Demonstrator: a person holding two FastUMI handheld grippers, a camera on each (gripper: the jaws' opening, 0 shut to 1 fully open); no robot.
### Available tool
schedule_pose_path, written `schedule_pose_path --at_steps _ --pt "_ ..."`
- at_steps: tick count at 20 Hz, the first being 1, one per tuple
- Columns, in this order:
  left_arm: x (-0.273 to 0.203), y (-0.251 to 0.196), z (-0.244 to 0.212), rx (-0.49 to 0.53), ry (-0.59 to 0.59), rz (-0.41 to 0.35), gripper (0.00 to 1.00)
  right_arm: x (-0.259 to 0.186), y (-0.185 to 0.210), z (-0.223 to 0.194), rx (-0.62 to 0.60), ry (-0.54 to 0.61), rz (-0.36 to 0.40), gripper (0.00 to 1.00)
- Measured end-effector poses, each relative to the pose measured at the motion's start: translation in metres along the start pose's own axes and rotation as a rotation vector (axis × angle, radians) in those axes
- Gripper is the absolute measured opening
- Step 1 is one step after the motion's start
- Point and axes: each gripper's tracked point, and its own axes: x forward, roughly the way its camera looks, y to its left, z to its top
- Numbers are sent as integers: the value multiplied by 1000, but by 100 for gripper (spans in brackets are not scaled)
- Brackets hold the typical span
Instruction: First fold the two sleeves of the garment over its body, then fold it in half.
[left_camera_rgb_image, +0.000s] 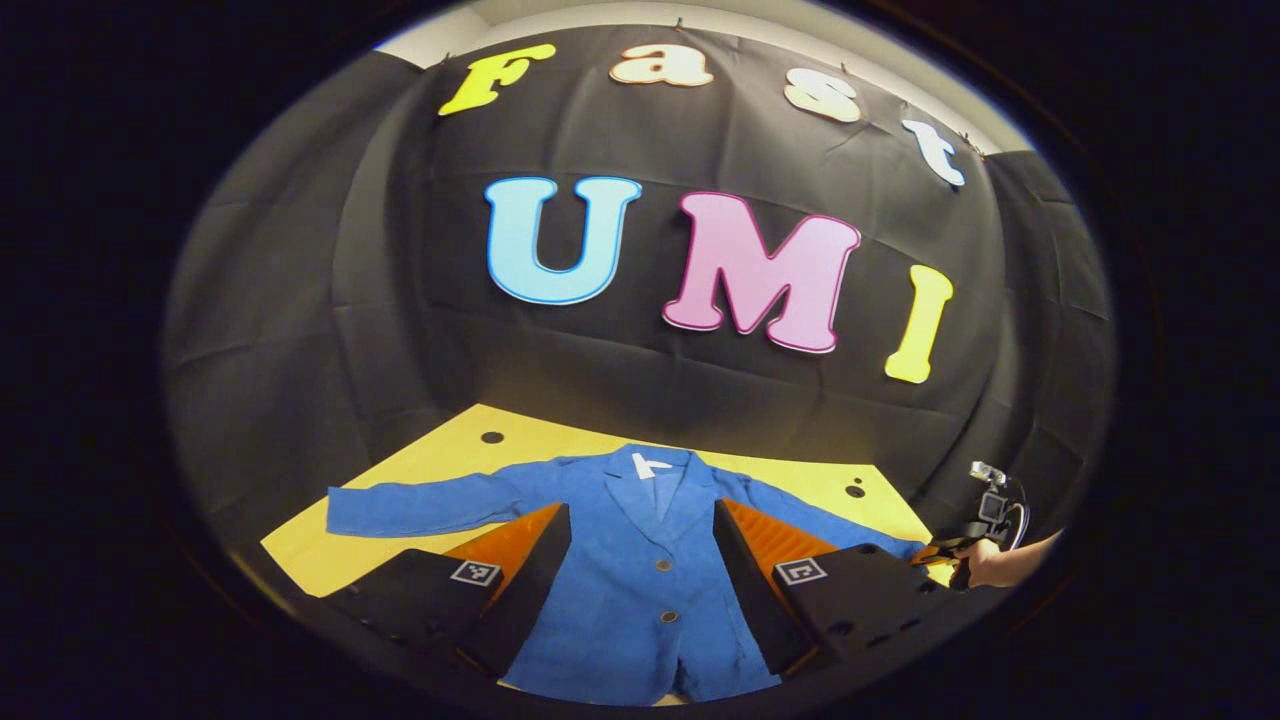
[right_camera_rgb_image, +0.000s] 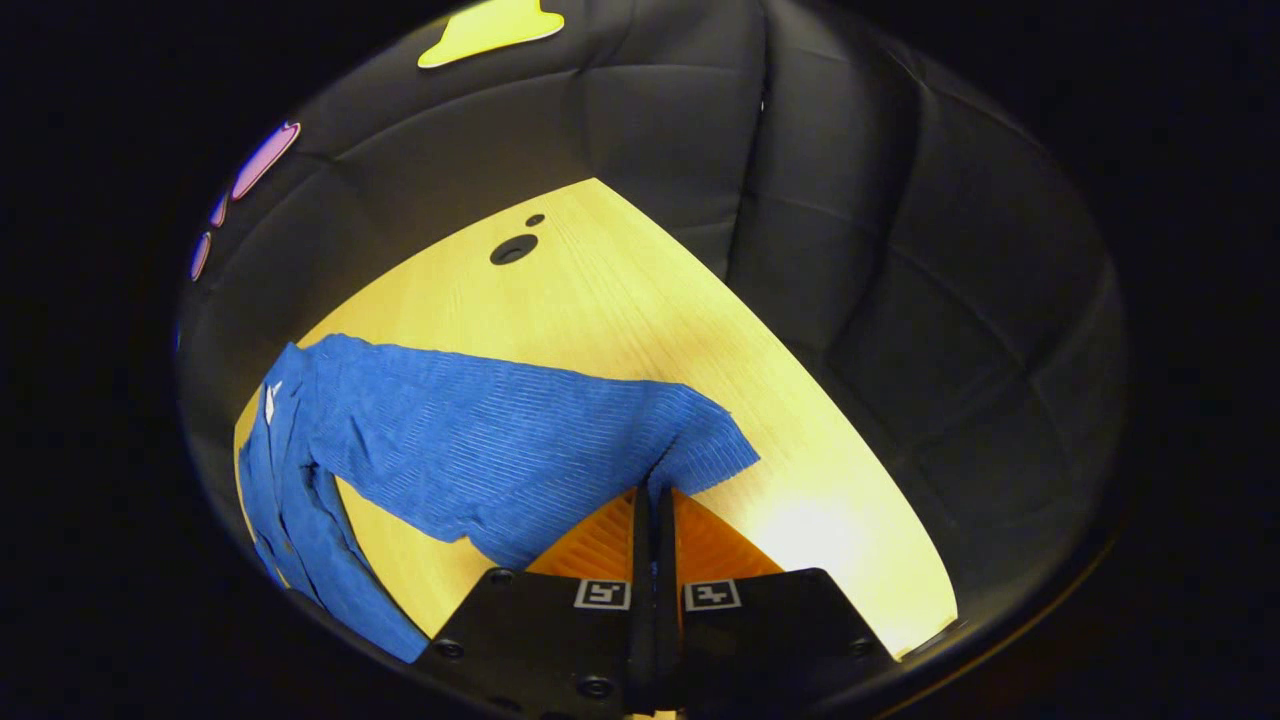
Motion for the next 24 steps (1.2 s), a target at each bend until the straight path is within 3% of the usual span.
schedule_pose_path --at_steps 4,9,12,18,21,24 --pt "-15 41 3 -17 -9 80 82 -24 76 32 -130 -75 122 5" --pt "-42 85 -9 -42 11 152 82 -59 223 39 -335 -124 333 5" --pt "-64 110 -18 -25 23 190 82 -74 303 20 -492 -121 452 5" --pt "-76 153 -20 -216 8 232 82 -117 476 -54 -633 -80 657 4" --pt "-84 184 -17 -229 -14 294 82 -130 551 -99 -732 -66 726 5" --pt "-92 204 -19 -242 -26 333 82 -129 591 -129 -799 -82 753 4"
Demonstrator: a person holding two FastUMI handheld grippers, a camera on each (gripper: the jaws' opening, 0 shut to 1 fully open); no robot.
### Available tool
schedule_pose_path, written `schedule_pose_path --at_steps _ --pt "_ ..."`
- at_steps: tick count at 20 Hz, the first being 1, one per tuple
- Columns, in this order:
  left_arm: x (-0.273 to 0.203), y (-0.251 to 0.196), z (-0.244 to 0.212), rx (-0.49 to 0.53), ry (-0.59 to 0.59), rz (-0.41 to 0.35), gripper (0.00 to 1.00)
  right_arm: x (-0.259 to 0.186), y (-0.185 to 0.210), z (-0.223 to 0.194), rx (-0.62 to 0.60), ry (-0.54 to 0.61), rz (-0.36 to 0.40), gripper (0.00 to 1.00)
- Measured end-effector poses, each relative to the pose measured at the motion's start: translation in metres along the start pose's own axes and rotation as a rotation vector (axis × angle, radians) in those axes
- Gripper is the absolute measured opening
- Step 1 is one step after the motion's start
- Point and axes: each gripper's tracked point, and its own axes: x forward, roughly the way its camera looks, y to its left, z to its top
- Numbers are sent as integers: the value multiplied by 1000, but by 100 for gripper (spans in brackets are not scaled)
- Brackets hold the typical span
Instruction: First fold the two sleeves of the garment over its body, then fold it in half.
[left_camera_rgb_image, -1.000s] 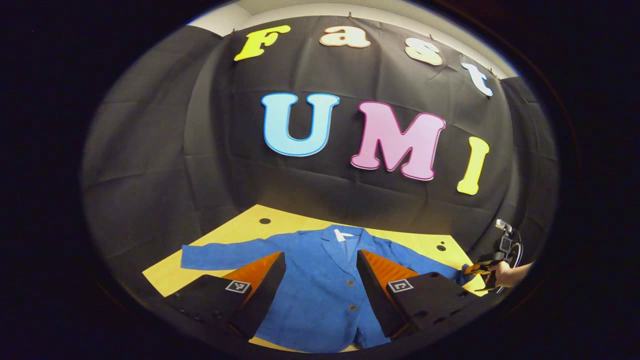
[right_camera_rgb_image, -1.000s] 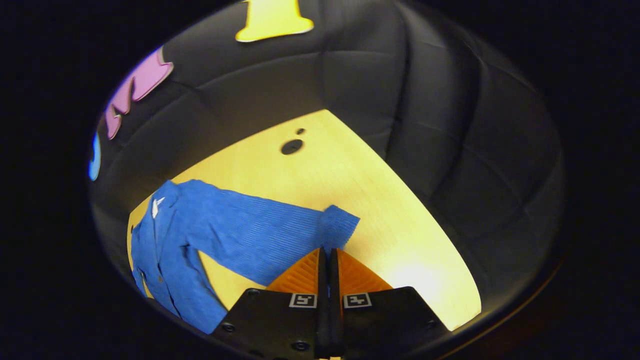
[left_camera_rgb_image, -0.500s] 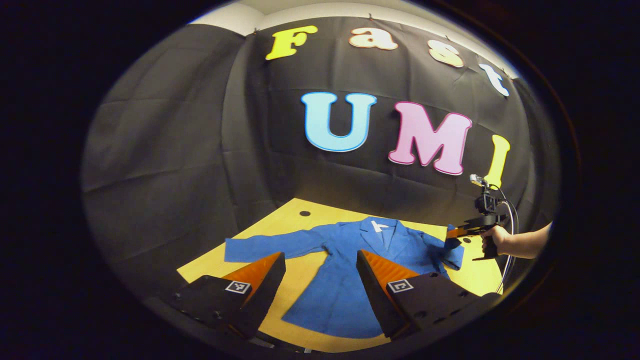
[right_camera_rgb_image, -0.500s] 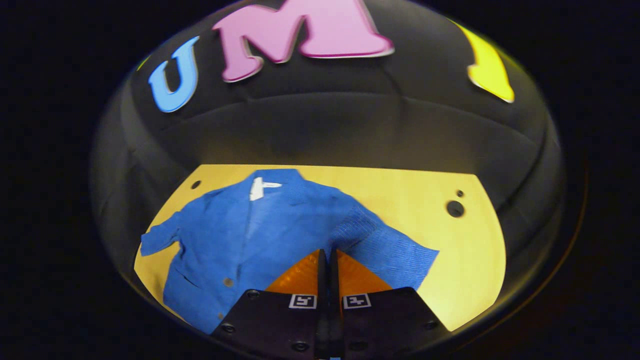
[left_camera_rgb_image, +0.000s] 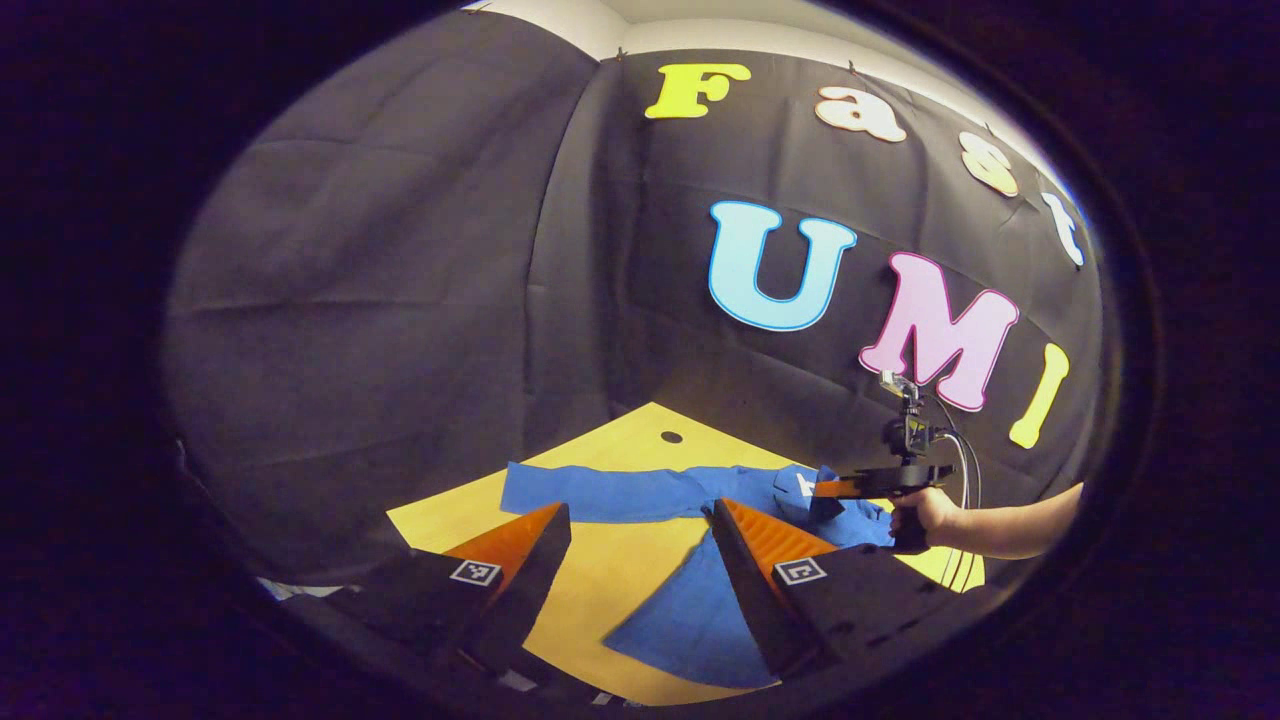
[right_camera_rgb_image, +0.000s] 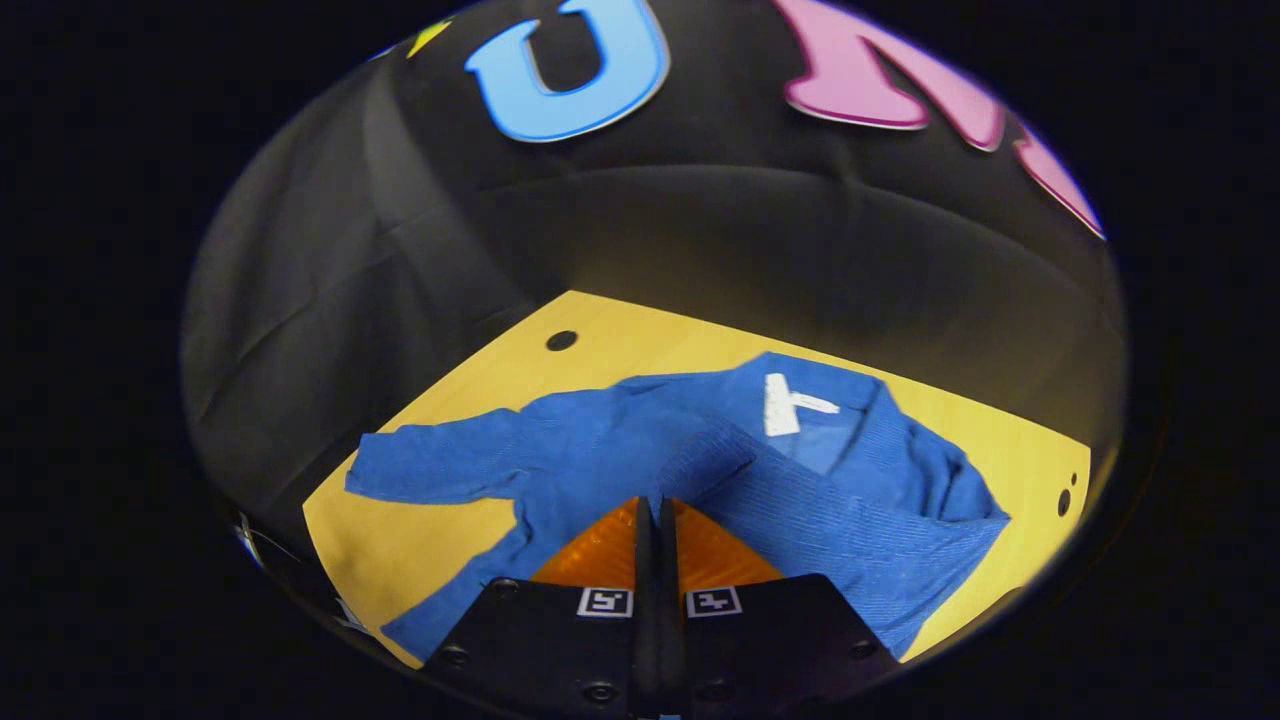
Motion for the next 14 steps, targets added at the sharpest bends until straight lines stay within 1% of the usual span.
schedule_pose_path --at_steps 1,3,4,5,6,9,10,11,12,14 --pt "1 7 0 -5 0 13 82 6 4 3 -5 0 -13 7" --pt "5 15 -2 -22 5 23 82 6 11 9 20 -4 -22 53" --pt "7 17 -2 -30 5 20 82 2 12 13 29 -13 -29 77" --pt "11 19 0 -33 4 20 80 -6 6 17 37 -34 -43 100" --pt "15 21 0 -32 2 19 82 -17 -1 24 42 -61 -56 99" --pt "28 23 4 -31 -2 3 82 -60 -20 40 55 -140 -81 99" --pt "33 23 5 -34 -2 -2 80 -79 -27 42 48 -159 -95 99" --pt "39 24 8 -39 -5 -8 80 -99 -35 44 43 -185 -109 99" --pt "46 24 9 -45 -4 -14 82 -120 -42 46 39 -211 -123 99" --pt "61 26 7 -58 4 -21 82 -165 -52 48 31 -267 -155 99"
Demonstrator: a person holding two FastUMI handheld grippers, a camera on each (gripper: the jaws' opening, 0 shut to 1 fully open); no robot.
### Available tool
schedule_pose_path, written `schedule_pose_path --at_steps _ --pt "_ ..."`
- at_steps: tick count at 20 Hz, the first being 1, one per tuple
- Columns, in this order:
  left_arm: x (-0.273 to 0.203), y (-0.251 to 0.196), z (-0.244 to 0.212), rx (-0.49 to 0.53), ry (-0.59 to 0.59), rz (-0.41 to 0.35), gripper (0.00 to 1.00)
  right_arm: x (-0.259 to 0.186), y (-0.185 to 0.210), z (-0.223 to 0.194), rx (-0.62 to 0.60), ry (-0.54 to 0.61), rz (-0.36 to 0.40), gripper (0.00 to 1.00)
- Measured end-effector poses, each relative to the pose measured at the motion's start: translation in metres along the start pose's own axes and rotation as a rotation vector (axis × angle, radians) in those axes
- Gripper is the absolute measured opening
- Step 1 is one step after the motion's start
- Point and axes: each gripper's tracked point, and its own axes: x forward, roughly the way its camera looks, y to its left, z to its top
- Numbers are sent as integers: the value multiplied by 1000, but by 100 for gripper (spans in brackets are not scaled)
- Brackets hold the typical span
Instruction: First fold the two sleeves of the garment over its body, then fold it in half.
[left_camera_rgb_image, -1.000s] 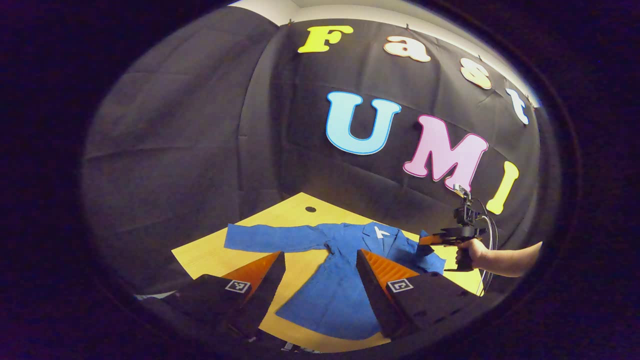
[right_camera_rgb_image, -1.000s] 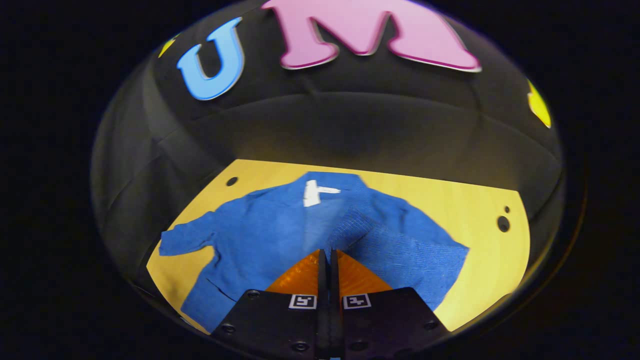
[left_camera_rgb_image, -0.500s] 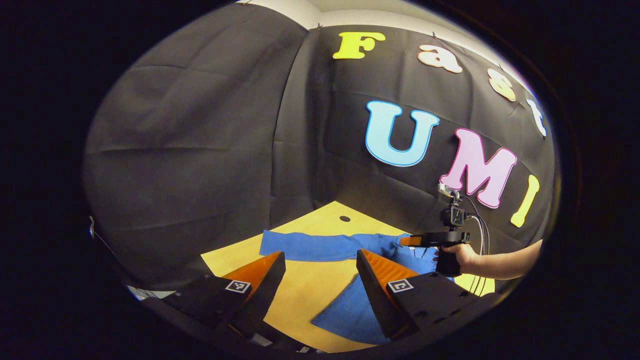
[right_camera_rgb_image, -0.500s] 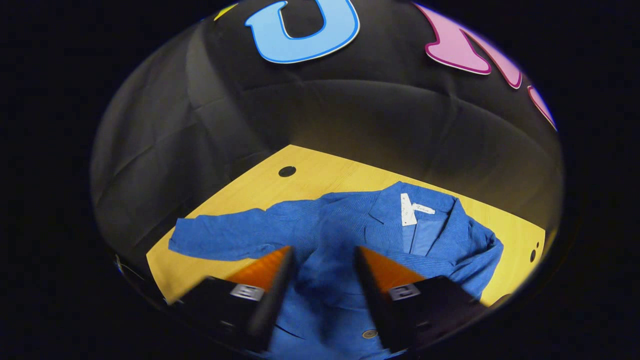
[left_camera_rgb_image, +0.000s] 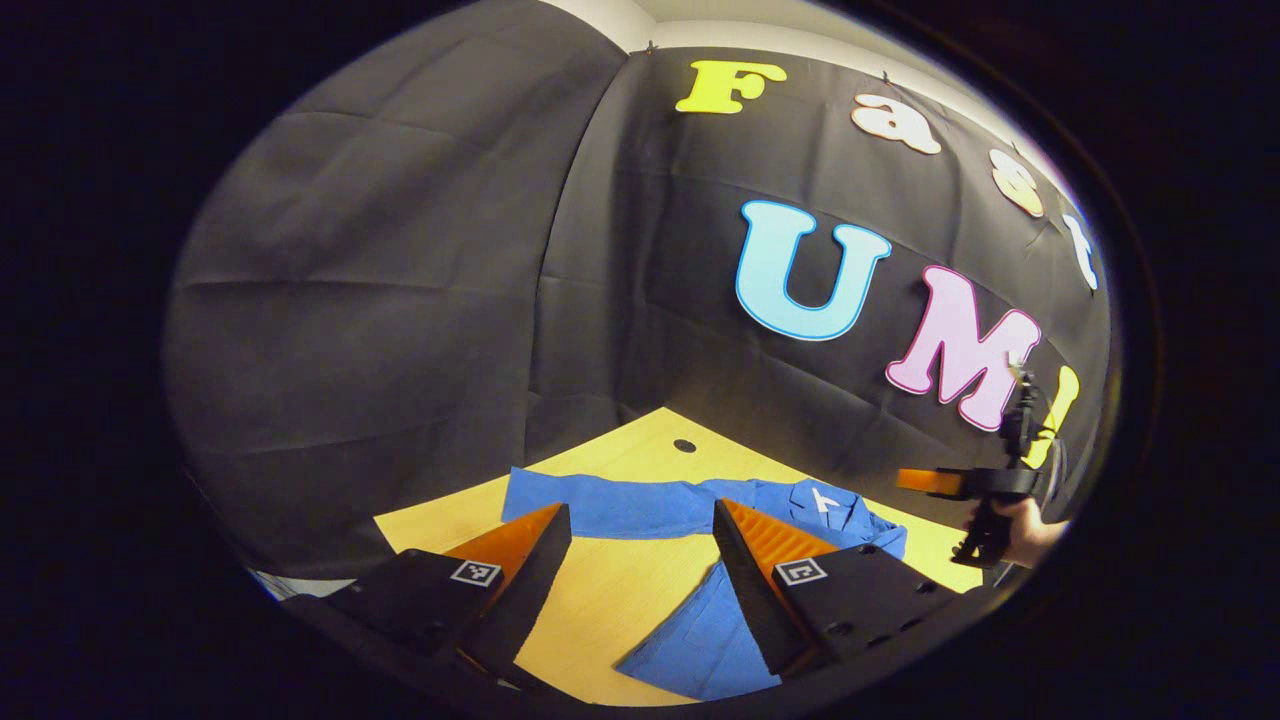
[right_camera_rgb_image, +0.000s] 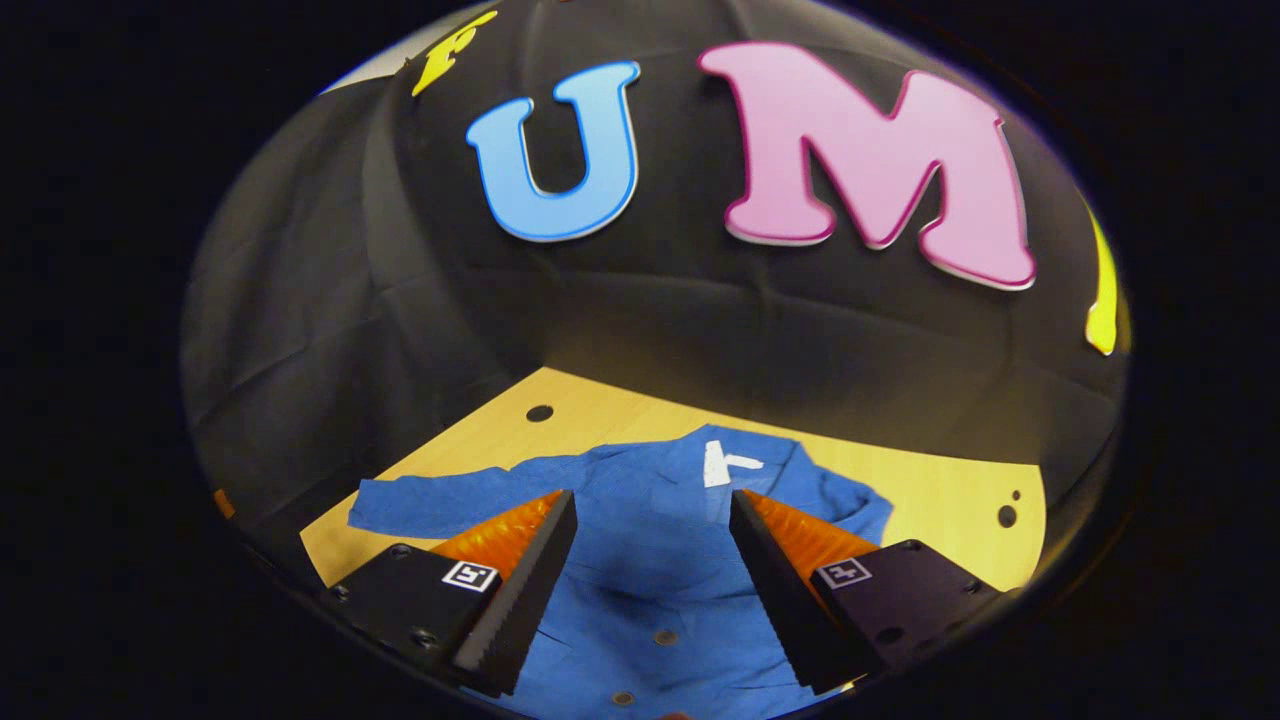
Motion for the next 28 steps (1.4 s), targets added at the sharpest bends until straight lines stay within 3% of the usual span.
schedule_pose_path --at_steps 4,8,9,13,19,23,27,28 --pt "54 19 -5 35 30 31 82 -86 -27 17 -17 -98 -64 98" --pt "112 59 -35 109 247 217 81 -157 -51 13 -33 -147 -155 97" --pt "138 66 -42 127 272 238 85 -176 -50 14 -7 -158 -171 98" --pt "197 97 -59 219 415 326 85 -241 -65 -11 142 -156 -259 98" --pt "244 136 -89 242 576 375 87 -343 -68 -56 214 -119 -424 98" --pt "255 136 -89 204 645 371 87 -387 -75 -89 243 -99 -585 97" --pt "259 139 -91 91 701 308 87 -389 -59 -112 341 -77 -606 98" --pt "257 141 -85 98 701 302 80 -387 -60 -120 330 -54 -609 98"
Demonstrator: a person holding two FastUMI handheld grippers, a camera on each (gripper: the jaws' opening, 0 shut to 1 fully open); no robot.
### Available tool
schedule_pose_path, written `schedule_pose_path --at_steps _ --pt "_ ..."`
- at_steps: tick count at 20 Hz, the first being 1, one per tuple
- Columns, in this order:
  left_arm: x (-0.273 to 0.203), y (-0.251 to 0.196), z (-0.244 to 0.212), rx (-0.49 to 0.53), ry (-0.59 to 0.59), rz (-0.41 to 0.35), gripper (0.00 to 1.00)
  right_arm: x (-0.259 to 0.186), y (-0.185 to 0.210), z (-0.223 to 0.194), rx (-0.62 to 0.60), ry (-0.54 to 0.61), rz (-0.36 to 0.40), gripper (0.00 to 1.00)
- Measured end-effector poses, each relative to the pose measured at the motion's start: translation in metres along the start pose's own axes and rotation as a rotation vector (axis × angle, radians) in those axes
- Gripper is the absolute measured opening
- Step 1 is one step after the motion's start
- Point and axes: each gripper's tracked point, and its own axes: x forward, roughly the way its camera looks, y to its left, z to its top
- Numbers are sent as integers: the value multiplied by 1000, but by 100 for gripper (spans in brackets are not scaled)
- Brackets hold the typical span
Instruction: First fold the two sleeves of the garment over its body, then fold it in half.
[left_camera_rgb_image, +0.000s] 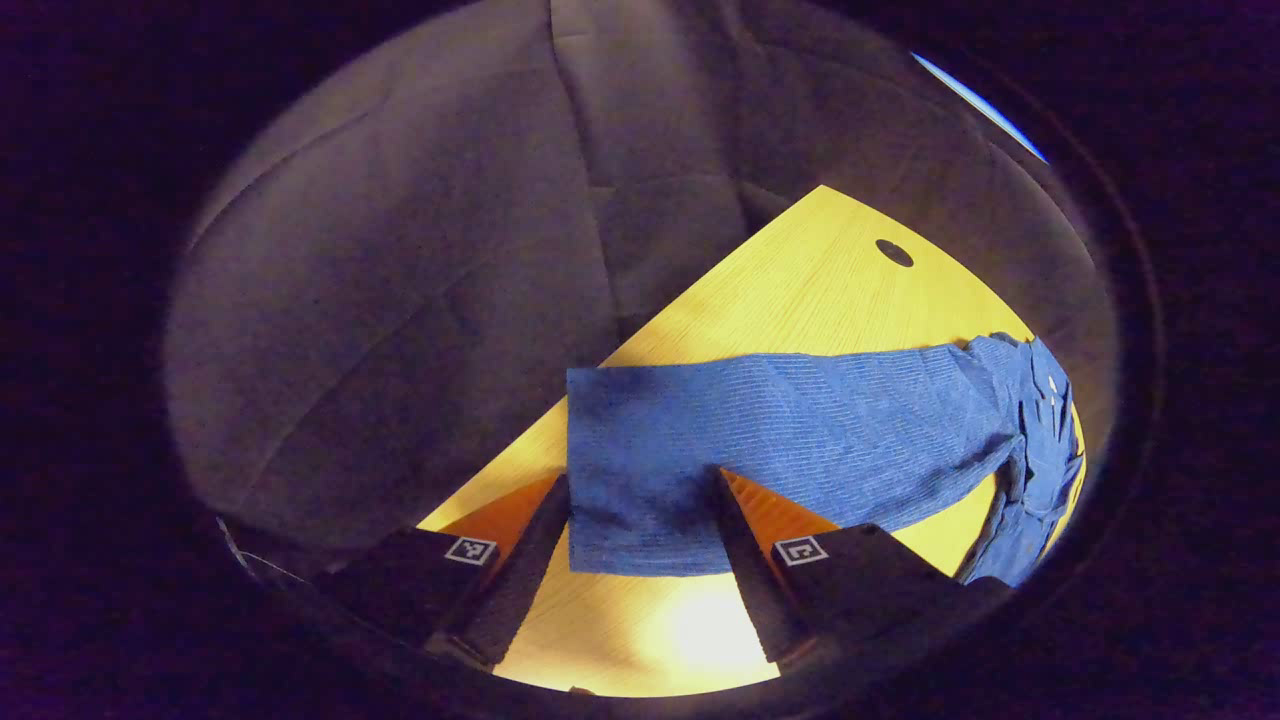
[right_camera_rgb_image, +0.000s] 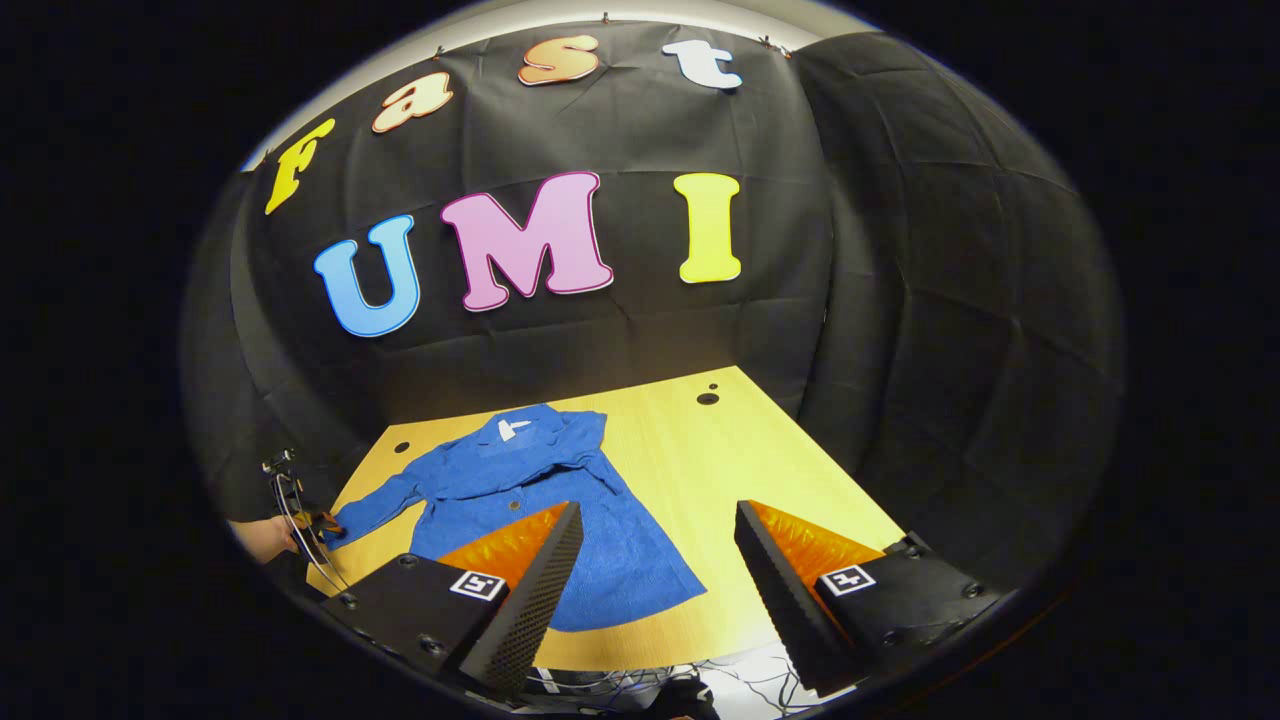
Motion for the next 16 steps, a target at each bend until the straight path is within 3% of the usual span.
schedule_pose_path --at_steps 1,3,4,6,8,13,16 --pt "-4 1 0 23 7 -10 84 3 -3 -4 -19 11 -5 98" --pt "-1 -1 5 78 11 -36 77 7 -2 -8 -30 32 3 98" --pt "3 -5 5 98 10 -56 67 10 -2 -10 -26 40 11 98" --pt "2 -13 5 140 0 -117 29 21 -4 -18 -22 67 24 98" --pt "0 -20 2 148 13 -133 5 35 -8 -26 -21 104 30 98" --pt "-8 -33 3 105 -16 -112 0 46 -59 -14 -17 111 15 98" --pt "-45 -90 24 124 -133 -225 0 68 -72 -8 0 107 26 98"
